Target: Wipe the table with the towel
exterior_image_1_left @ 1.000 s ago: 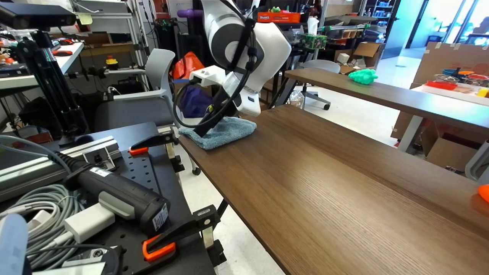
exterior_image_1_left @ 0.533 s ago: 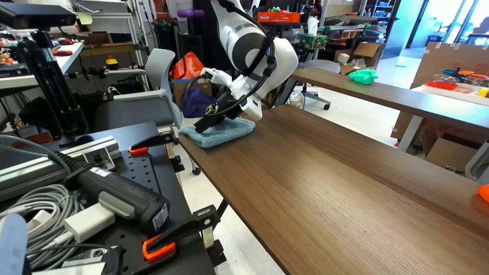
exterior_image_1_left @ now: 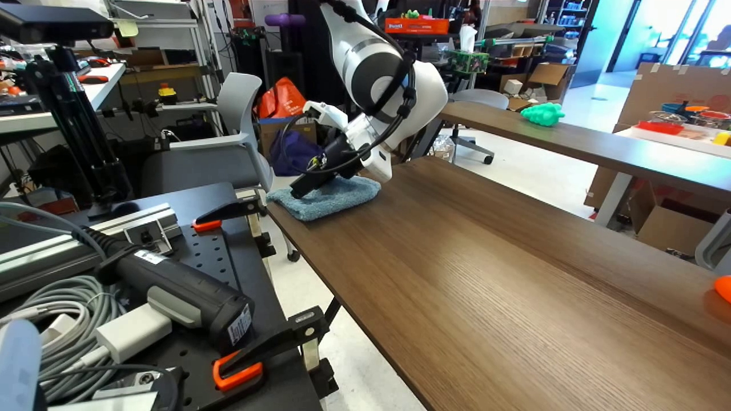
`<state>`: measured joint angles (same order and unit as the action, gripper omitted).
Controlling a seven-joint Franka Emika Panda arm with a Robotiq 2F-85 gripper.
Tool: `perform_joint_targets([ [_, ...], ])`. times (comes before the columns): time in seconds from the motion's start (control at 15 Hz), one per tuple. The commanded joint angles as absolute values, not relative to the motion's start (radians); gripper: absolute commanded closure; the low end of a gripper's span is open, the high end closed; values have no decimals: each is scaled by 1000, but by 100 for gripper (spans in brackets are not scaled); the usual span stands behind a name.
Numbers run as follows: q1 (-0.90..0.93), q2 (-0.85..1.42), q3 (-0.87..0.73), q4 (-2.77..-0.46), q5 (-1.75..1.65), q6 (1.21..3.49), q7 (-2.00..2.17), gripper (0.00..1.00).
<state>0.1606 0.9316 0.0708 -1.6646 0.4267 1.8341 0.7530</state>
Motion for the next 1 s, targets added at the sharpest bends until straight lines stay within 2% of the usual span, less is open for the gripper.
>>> perform_joint_targets([
  [0.0,177,868,66,-1715,423,1861,740,0],
  [0.47,214,492,39,-2060,337,2115,707,0],
  [0.6,195,398,43,-2128,321,2101,700,0],
  [0.67,198,520,54,-2009,334,2072,729,0],
  [0.93,195,494,55,-2032,333,2071,728,0],
])
